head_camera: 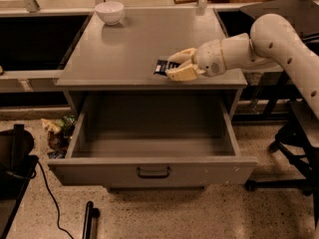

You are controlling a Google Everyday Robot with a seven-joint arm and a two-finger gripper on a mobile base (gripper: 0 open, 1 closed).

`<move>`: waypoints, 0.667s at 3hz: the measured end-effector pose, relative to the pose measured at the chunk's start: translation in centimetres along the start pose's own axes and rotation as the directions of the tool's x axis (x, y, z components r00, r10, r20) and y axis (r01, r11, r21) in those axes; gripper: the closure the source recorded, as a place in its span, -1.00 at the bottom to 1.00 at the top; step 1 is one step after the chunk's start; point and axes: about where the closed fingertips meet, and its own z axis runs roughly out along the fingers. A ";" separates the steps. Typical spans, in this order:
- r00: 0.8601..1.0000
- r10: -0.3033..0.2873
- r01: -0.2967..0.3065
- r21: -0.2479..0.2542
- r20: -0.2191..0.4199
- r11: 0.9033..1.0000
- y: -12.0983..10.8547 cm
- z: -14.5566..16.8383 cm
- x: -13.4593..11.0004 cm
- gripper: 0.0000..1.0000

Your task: Place rxbar blueberry into top drawer

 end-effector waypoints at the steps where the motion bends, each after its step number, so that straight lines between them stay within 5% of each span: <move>1: 0.998 -0.056 0.057 -0.053 0.020 0.997 2.3 1.0 0.1 1.00; 2: 0.993 -0.101 0.107 -0.092 0.062 0.990 6.2 1.8 1.2 1.00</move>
Offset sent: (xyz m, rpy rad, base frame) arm -0.1119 0.0245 -0.0616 0.0560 -0.0737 0.2099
